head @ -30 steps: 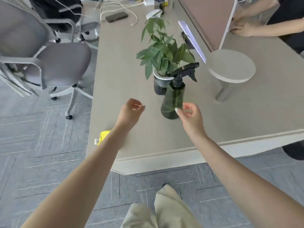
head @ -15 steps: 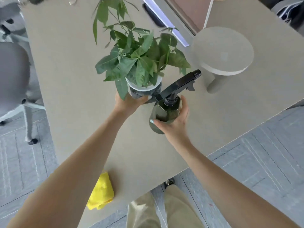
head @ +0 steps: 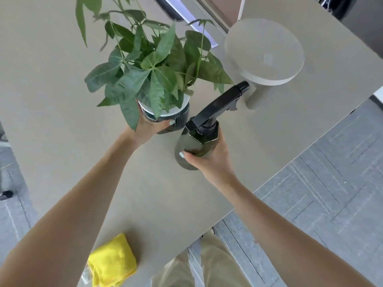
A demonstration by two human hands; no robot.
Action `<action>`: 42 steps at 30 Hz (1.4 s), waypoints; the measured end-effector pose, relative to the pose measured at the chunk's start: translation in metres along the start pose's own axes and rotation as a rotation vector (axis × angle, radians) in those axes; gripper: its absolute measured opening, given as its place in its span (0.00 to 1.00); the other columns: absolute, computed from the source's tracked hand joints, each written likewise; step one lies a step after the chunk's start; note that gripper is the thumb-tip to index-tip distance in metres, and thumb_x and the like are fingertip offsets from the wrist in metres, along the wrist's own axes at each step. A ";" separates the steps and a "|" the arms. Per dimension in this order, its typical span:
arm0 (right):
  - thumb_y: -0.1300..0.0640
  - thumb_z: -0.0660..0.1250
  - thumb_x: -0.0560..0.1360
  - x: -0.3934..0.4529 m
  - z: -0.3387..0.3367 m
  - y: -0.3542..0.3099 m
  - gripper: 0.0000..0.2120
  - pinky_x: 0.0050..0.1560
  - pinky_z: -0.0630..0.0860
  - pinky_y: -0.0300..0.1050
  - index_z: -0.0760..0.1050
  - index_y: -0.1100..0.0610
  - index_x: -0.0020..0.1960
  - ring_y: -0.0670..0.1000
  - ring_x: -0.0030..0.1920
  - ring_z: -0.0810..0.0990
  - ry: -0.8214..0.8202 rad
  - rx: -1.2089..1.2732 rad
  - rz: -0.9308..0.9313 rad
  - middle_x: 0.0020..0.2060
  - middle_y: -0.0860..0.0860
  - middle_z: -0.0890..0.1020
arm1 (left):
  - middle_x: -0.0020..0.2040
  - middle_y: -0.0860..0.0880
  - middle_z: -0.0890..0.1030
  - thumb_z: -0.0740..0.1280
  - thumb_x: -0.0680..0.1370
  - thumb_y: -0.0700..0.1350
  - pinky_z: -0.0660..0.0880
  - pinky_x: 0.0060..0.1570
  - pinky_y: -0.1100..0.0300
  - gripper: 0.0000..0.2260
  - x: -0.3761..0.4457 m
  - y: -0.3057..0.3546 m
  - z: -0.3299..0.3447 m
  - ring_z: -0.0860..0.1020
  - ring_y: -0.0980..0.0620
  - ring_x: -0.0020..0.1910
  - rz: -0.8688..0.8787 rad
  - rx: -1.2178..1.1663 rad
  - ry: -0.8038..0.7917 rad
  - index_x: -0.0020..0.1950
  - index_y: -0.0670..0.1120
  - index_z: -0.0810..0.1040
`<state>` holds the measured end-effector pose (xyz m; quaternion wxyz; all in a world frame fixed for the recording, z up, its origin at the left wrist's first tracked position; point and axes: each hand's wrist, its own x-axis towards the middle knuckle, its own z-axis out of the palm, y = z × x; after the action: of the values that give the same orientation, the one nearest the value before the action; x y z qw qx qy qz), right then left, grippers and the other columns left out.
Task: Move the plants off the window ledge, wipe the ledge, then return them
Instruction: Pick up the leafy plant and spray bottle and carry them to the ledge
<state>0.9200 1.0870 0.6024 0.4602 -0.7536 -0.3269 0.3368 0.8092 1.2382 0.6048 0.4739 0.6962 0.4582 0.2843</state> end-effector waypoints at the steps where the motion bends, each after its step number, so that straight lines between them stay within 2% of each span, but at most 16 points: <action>1: 0.52 0.77 0.58 0.000 -0.001 -0.001 0.32 0.55 0.77 0.48 0.70 0.49 0.59 0.44 0.53 0.80 -0.002 -0.010 -0.006 0.51 0.41 0.81 | 0.63 0.31 0.70 0.77 0.63 0.41 0.66 0.62 0.67 0.39 -0.006 0.006 0.001 0.71 0.43 0.64 0.020 -0.007 0.034 0.65 0.28 0.60; 3: 0.52 0.77 0.58 0.000 -0.003 -0.002 0.30 0.55 0.77 0.51 0.70 0.49 0.57 0.46 0.53 0.80 -0.009 -0.030 -0.015 0.51 0.43 0.82 | 0.63 0.41 0.70 0.75 0.63 0.30 0.62 0.58 0.80 0.37 -0.019 0.011 0.003 0.70 0.59 0.62 0.069 0.011 0.072 0.66 0.38 0.60; 4: 0.51 0.77 0.58 0.000 -0.004 -0.002 0.30 0.55 0.77 0.52 0.71 0.50 0.57 0.46 0.53 0.80 -0.022 -0.040 -0.021 0.51 0.43 0.82 | 0.60 0.50 0.69 0.74 0.64 0.29 0.61 0.58 0.81 0.36 -0.027 0.014 0.003 0.69 0.68 0.59 0.072 0.016 0.089 0.64 0.45 0.60; 5: 0.51 0.77 0.58 0.000 -0.006 -0.001 0.30 0.55 0.77 0.52 0.71 0.50 0.57 0.47 0.53 0.80 -0.040 -0.042 -0.028 0.51 0.44 0.82 | 0.57 0.54 0.69 0.74 0.65 0.30 0.61 0.59 0.79 0.34 -0.033 0.013 0.001 0.69 0.70 0.57 0.059 0.012 0.109 0.64 0.48 0.61; 8: 0.49 0.77 0.57 0.002 -0.012 0.002 0.30 0.56 0.77 0.51 0.71 0.49 0.57 0.47 0.53 0.80 -0.116 -0.071 -0.045 0.51 0.43 0.82 | 0.58 0.54 0.67 0.74 0.68 0.35 0.59 0.52 0.85 0.35 -0.055 0.012 -0.006 0.67 0.61 0.57 -0.084 -0.047 0.171 0.70 0.40 0.59; 11: 0.53 0.77 0.58 -0.002 -0.019 -0.001 0.29 0.52 0.76 0.40 0.71 0.50 0.56 0.42 0.51 0.80 -0.204 -0.096 -0.102 0.49 0.42 0.82 | 0.57 0.58 0.67 0.73 0.69 0.36 0.57 0.42 0.89 0.36 -0.085 0.009 -0.012 0.65 0.67 0.54 -0.190 -0.087 0.220 0.71 0.41 0.56; 13: 0.51 0.77 0.57 -0.007 -0.023 -0.006 0.28 0.50 0.75 0.37 0.72 0.50 0.56 0.41 0.49 0.80 -0.258 -0.131 -0.151 0.48 0.42 0.82 | 0.59 0.56 0.67 0.74 0.68 0.38 0.57 0.43 0.89 0.39 -0.108 0.002 -0.017 0.65 0.63 0.57 -0.238 -0.107 0.300 0.72 0.42 0.54; 18: 0.47 0.76 0.55 -0.020 -0.025 -0.032 0.29 0.52 0.79 0.48 0.74 0.52 0.54 0.44 0.49 0.81 -0.435 -0.165 -0.271 0.47 0.44 0.83 | 0.55 0.60 0.71 0.75 0.67 0.39 0.62 0.44 0.86 0.37 -0.177 0.017 -0.030 0.71 0.72 0.46 -0.259 -0.228 0.464 0.68 0.48 0.57; 21: 0.45 0.75 0.54 -0.033 -0.015 -0.057 0.30 0.53 0.79 0.52 0.74 0.53 0.54 0.45 0.49 0.82 -0.579 -0.195 -0.349 0.47 0.45 0.84 | 0.58 0.60 0.71 0.74 0.59 0.49 0.65 0.52 0.79 0.38 -0.225 0.038 -0.043 0.71 0.75 0.53 -0.242 -0.281 0.592 0.64 0.55 0.58; 24: 0.44 0.74 0.53 -0.063 0.005 -0.085 0.30 0.52 0.78 0.53 0.74 0.51 0.53 0.46 0.48 0.82 -0.716 -0.220 -0.445 0.46 0.44 0.84 | 0.56 0.59 0.70 0.75 0.61 0.40 0.64 0.46 0.84 0.40 -0.276 0.063 -0.055 0.71 0.79 0.46 -0.221 -0.299 0.720 0.66 0.44 0.56; 25: 0.44 0.74 0.53 -0.076 0.013 -0.093 0.30 0.52 0.78 0.53 0.73 0.50 0.53 0.46 0.48 0.82 -0.760 -0.223 -0.481 0.46 0.44 0.83 | 0.57 0.58 0.71 0.74 0.63 0.33 0.64 0.44 0.84 0.39 -0.293 0.072 -0.060 0.71 0.78 0.44 -0.222 -0.290 0.755 0.67 0.41 0.56; 27: 0.45 0.74 0.53 -0.109 0.031 -0.110 0.30 0.52 0.78 0.52 0.72 0.47 0.54 0.46 0.49 0.81 -0.857 -0.224 -0.548 0.46 0.42 0.83 | 0.53 0.62 0.74 0.71 0.66 0.25 0.64 0.43 0.85 0.35 -0.332 0.087 -0.071 0.71 0.80 0.42 -0.234 -0.197 0.819 0.61 0.52 0.61; 30: 0.46 0.74 0.53 -0.166 0.060 -0.127 0.31 0.53 0.78 0.51 0.72 0.45 0.55 0.45 0.50 0.81 -1.012 -0.227 -0.630 0.47 0.39 0.82 | 0.48 0.65 0.70 0.70 0.67 0.27 0.64 0.42 0.85 0.31 -0.402 0.100 -0.089 0.68 0.85 0.43 -0.299 -0.153 0.944 0.48 0.59 0.60; 34: 0.42 0.73 0.50 -0.260 0.099 -0.135 0.33 0.52 0.78 0.48 0.72 0.47 0.54 0.43 0.49 0.81 -1.254 -0.241 -0.734 0.47 0.41 0.82 | 0.51 0.65 0.69 0.71 0.67 0.28 0.66 0.43 0.83 0.32 -0.508 0.111 -0.104 0.69 0.82 0.46 -0.338 -0.166 1.153 0.51 0.61 0.61; 38: 0.42 0.75 0.54 -0.379 0.133 -0.129 0.30 0.52 0.78 0.52 0.72 0.45 0.54 0.45 0.48 0.81 -1.512 -0.304 -0.841 0.46 0.41 0.82 | 0.45 0.72 0.75 0.70 0.68 0.28 0.64 0.41 0.85 0.29 -0.627 0.116 -0.102 0.68 0.85 0.45 -0.445 -0.144 1.339 0.53 0.58 0.62; 42: 0.50 0.78 0.59 -0.514 0.144 -0.107 0.27 0.49 0.77 0.43 0.70 0.45 0.54 0.43 0.49 0.79 -1.736 -0.326 -0.892 0.47 0.42 0.80 | 0.50 0.67 0.65 0.71 0.70 0.33 0.66 0.41 0.84 0.35 -0.758 0.108 -0.087 0.67 0.85 0.41 -0.581 -0.202 1.524 0.65 0.53 0.52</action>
<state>0.4968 0.7815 0.7560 0.0361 -0.1071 -0.8471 0.5193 0.4597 0.5706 0.7675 0.1478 0.1200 0.7885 0.5848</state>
